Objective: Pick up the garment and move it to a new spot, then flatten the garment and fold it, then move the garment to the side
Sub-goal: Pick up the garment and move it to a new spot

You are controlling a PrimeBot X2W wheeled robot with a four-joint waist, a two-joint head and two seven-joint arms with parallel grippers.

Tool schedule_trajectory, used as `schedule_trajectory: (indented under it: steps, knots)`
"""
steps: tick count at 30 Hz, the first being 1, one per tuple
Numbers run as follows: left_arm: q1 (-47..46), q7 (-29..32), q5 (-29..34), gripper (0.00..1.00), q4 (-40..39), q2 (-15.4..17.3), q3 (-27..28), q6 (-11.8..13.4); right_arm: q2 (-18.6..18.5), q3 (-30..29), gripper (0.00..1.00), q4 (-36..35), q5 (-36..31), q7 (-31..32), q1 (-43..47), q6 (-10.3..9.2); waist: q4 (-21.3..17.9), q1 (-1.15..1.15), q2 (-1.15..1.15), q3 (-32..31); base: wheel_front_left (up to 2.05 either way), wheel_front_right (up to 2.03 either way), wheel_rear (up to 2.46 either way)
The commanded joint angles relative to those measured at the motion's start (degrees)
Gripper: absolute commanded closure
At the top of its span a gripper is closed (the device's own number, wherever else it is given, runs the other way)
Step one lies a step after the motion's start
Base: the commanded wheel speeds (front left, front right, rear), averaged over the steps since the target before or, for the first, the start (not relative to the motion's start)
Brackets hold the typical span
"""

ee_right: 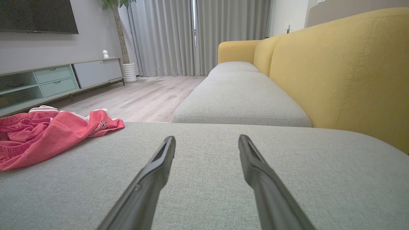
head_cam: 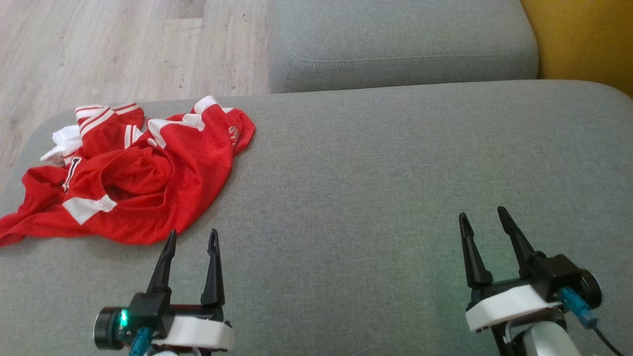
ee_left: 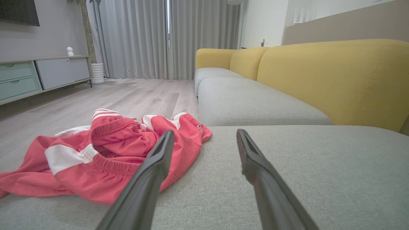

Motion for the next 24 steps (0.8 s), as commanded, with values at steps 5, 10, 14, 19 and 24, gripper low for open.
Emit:
schedule_trajectory:
  steps: [5, 10, 14, 19, 24]
  knots:
    - [-3.1, -0.7, -0.4, 0.0, -1.1, 0.3, 1.6, 0.7, -0.5, 0.8, 0.0, -1.5, -0.4, -0.6, -2.9, -0.04, 0.4, 0.0, 0.0, 0.3, 0.0, 0.0, 0.0]
    - [-3.4, -0.7, -0.4, 0.0, -0.8, 0.3, 1.6, 1.1, -0.5, 0.7, 0.0, -1.5, -0.4, -0.6, -2.4, -0.04, 2.6, 0.0, 0.0, 0.5, 0.0, 0.0, 0.0]
    - [-3.6, -0.7, 0.0, 0.0, -0.8, 0.3, 1.8, 1.3, -0.5, 0.4, 0.0, -1.5, -0.2, -0.6, -2.1, -0.04, 6.6, 0.0, 0.0, 0.9, 0.0, 0.0, 0.0]
    - [-3.5, -0.7, 0.5, 0.0, -0.8, 0.3, 2.8, 1.4, -0.5, 0.8, 0.0, -1.5, 0.3, -0.6, -1.9, -0.04, 13.1, 0.0, 0.0, 1.2, 0.0, 0.0, 0.0]
    - [-2.9, -0.7, 0.6, 0.0, -1.2, 0.3, 4.4, 1.6, -0.5, 1.2, 0.0, -1.5, 0.7, -0.6, -2.2, -0.04, 19.5, 0.0, 0.0, 1.7, 0.0, 0.0, 0.0]
